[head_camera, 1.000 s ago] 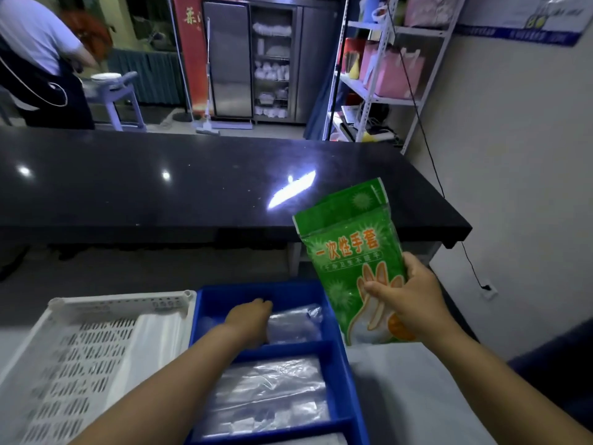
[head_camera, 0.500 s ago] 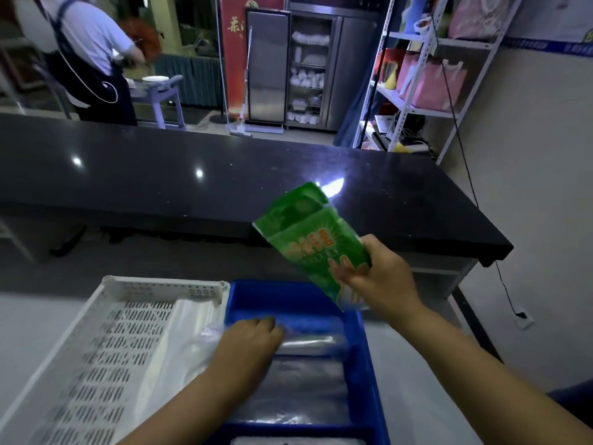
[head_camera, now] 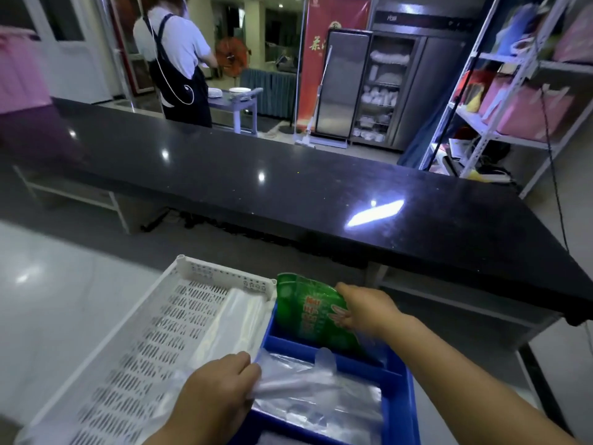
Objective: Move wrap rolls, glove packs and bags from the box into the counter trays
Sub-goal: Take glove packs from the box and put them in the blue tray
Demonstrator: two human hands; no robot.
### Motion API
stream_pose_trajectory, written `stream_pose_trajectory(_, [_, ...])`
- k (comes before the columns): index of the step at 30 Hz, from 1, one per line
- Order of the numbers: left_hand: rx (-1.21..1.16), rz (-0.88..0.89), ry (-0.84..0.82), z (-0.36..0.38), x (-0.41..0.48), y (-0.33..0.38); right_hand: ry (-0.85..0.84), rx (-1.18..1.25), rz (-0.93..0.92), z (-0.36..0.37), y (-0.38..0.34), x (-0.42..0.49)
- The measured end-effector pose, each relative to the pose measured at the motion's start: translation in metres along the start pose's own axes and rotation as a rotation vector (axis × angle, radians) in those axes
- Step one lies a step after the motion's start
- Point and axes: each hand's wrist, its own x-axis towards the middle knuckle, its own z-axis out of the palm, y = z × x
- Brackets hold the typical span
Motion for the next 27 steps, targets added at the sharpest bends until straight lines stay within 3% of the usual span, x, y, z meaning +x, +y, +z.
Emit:
stream_pose_trajectory(10, [0.005, 0.0, -0.052, -0.003, 0.011, 0.009, -0.008, 0.019, 0.002, -0.008, 0.004, 0.013])
stream_pose_trajectory(15, [0.008, 0.058, -0.111, 0.001, 0.03, 0.018, 0.33, 0.044, 0.01, -0.017, 0.001, -0.009])
stream_pose_trajectory(18, [0.001, 0.097, -0.137, 0.007, 0.046, 0.024, 0.518, 0.225, -0.032, -0.018, -0.005, -0.032])
stream_pose_trajectory(21, [0.029, 0.152, -0.168, 0.014, 0.068, 0.03, 0.316, 0.547, -0.092, -0.018, -0.019, -0.061])
stream_pose_trajectory(22, [0.039, 0.175, -0.177, 0.017, 0.077, 0.033, 0.246, 0.554, -0.133, -0.015, -0.023, -0.068])
stream_pose_trajectory(24, [0.046, 0.207, -0.181, 0.024, 0.095, 0.039, 0.22, 0.396, -0.192, -0.005, -0.025, -0.076])
stream_pose_trajectory(27, [0.038, 0.234, -0.179, 0.038, 0.123, 0.049, 0.309, 0.25, -0.134, 0.004, -0.016, -0.077])
